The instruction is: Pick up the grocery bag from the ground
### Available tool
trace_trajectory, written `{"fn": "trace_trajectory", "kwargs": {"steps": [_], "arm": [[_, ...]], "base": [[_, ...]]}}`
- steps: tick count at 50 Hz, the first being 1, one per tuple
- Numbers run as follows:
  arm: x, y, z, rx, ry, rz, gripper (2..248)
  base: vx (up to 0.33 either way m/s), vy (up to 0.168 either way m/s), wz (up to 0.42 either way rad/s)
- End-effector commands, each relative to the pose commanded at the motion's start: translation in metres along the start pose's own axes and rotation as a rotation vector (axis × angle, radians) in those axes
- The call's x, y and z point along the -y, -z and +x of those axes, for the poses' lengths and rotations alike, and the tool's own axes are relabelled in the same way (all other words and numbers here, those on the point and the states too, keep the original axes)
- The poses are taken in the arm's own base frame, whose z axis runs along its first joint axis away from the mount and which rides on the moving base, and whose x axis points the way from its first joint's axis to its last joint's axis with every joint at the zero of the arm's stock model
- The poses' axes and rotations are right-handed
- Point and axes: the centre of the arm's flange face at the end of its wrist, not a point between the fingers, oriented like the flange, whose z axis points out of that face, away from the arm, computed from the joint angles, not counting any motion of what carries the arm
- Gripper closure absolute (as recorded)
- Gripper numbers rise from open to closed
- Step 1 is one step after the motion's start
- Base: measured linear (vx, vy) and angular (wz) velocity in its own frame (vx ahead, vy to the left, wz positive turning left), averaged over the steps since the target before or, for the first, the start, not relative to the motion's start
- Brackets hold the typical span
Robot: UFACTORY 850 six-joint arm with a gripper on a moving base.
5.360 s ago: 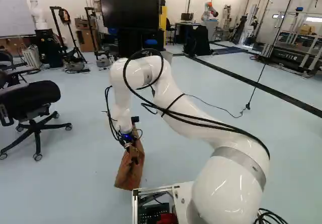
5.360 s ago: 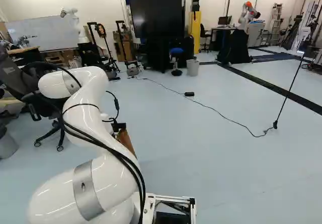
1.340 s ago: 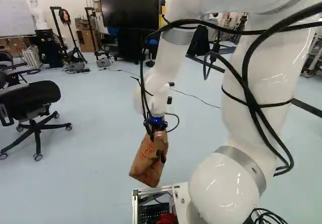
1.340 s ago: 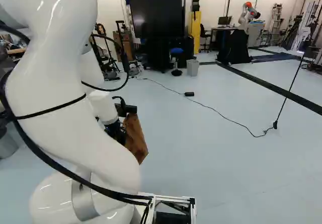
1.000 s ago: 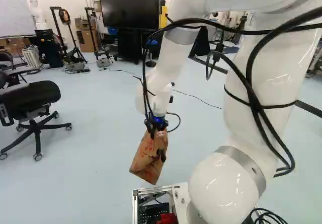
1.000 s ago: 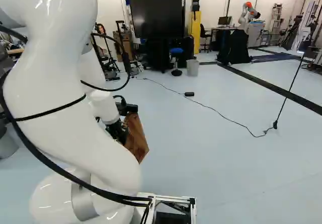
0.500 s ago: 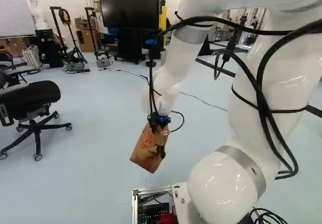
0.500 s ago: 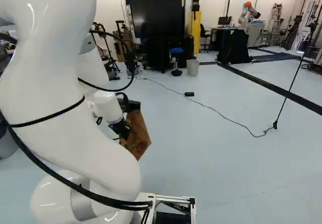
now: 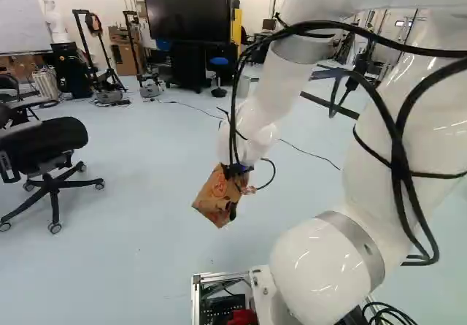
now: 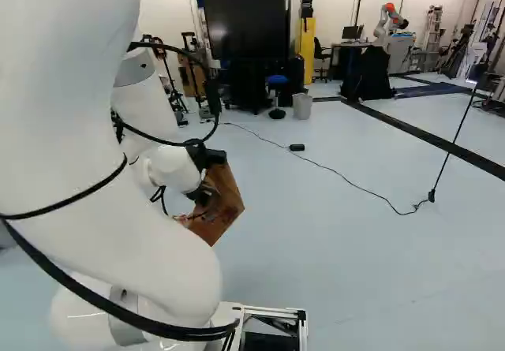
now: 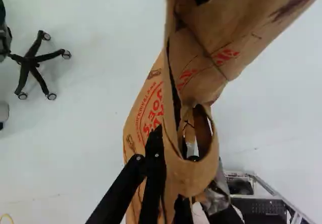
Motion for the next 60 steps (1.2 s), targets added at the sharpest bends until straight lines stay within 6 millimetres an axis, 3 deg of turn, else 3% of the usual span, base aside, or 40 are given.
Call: {"fn": "trace_trajectory", "kwargs": {"steps": [35,60], "arm": [[-0.045,0.037,0.004,-0.383,0.085,-0.002,228],[-0.064,0.058,0.001,-0.568,0.135,-0.049,228]], "base": [[0.000,0.000,0.000],[0.000,0.000,0.000]]}}
